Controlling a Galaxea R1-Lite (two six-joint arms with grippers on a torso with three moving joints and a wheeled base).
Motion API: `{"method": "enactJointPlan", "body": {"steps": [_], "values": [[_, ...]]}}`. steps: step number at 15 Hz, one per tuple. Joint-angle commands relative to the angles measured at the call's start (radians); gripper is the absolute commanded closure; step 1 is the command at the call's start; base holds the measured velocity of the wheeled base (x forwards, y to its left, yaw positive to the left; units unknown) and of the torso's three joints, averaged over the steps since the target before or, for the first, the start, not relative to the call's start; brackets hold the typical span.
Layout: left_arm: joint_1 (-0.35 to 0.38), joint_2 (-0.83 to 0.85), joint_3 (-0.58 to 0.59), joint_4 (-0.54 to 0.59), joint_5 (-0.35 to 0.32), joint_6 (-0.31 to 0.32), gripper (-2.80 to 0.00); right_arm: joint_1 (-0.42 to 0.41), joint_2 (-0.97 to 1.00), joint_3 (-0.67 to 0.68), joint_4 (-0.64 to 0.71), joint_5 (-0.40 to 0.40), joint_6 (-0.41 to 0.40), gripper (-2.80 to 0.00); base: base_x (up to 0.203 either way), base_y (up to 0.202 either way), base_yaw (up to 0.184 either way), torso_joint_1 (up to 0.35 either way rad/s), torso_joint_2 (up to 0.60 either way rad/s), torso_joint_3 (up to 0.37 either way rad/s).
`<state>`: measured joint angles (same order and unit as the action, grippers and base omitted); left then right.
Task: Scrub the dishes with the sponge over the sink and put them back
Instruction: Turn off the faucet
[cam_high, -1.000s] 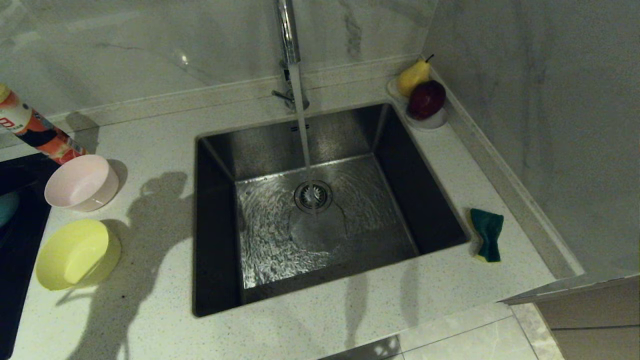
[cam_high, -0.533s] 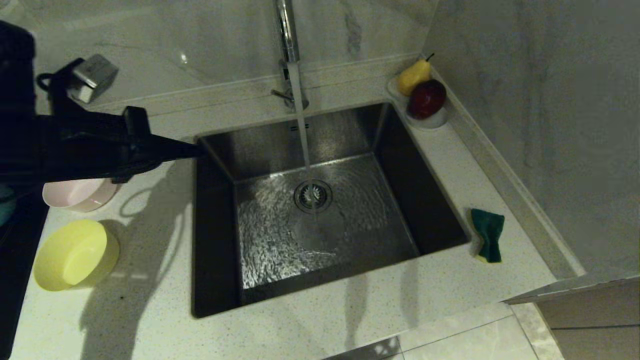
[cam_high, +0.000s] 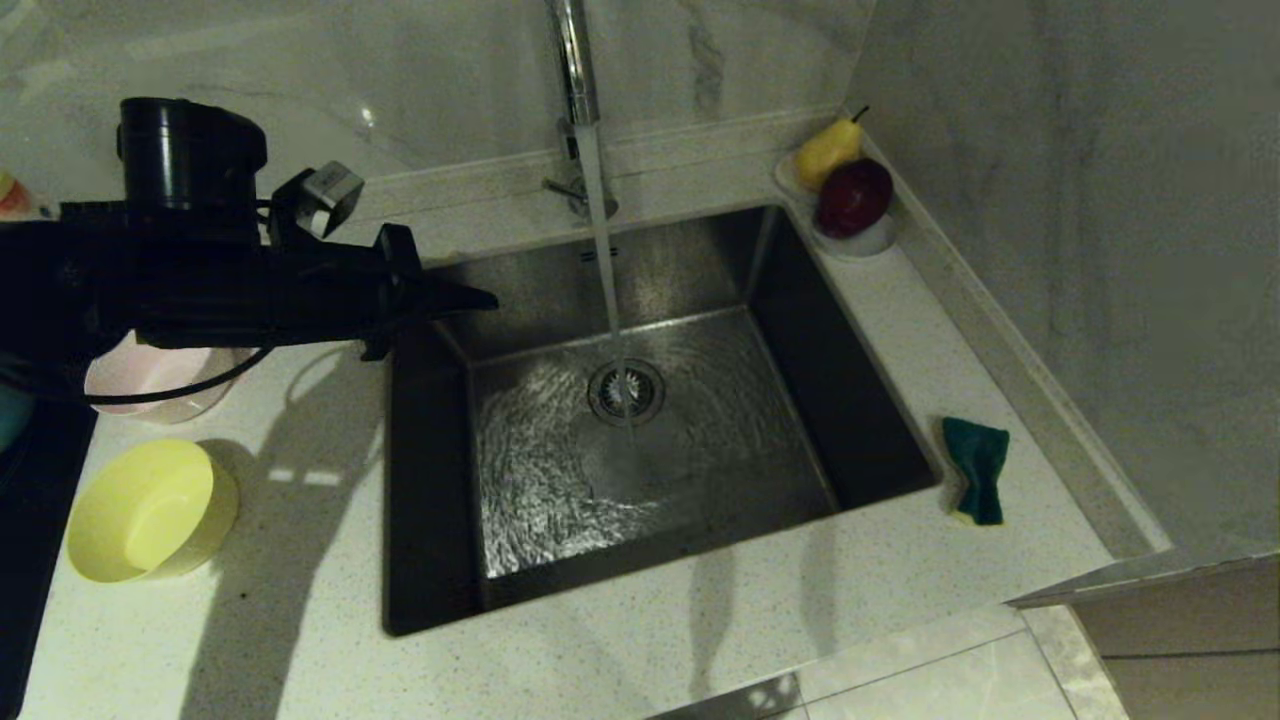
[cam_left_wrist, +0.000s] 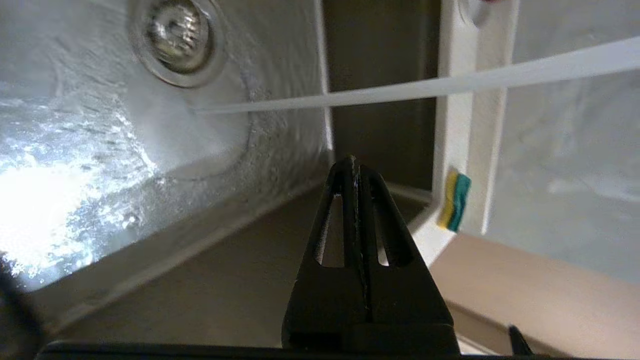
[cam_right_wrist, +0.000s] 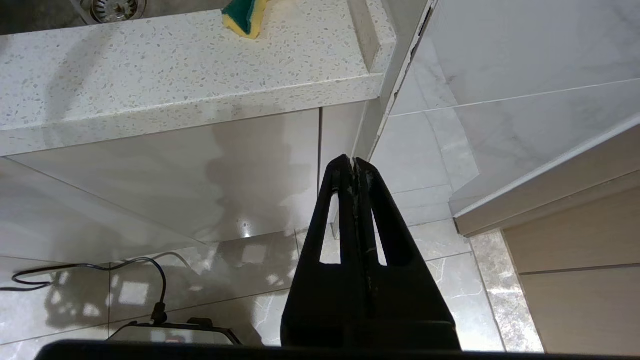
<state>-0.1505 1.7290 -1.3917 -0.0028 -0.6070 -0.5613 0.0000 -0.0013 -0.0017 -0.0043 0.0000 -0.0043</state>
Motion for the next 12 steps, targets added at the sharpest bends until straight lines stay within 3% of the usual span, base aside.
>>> {"method": "enactJointPlan", "body": {"steps": [1,7,12], "values": [[-0.027,0.029,-0.016,-0.002,-0.004,-0.018,0.00,0.000,0.001,0.000,0.000,0.000,0.000,0.00,0.000,0.000,0.000,0.000,0.00,0.000],[-0.056,0.075,-0.073,-0.017,0.002,-0.071,0.00,0.000,0.001,0.000,0.000,0.000,0.000,0.00,0.000,0.000,0.000,0.000,0.00,0.000],[-0.055,0.128,-0.058,-0.293,0.066,-0.270,0.00,0.000,0.001,0.000,0.000,0.000,0.000,0.00,0.000,0.000,0.000,0.000,0.00,0.000]]}}
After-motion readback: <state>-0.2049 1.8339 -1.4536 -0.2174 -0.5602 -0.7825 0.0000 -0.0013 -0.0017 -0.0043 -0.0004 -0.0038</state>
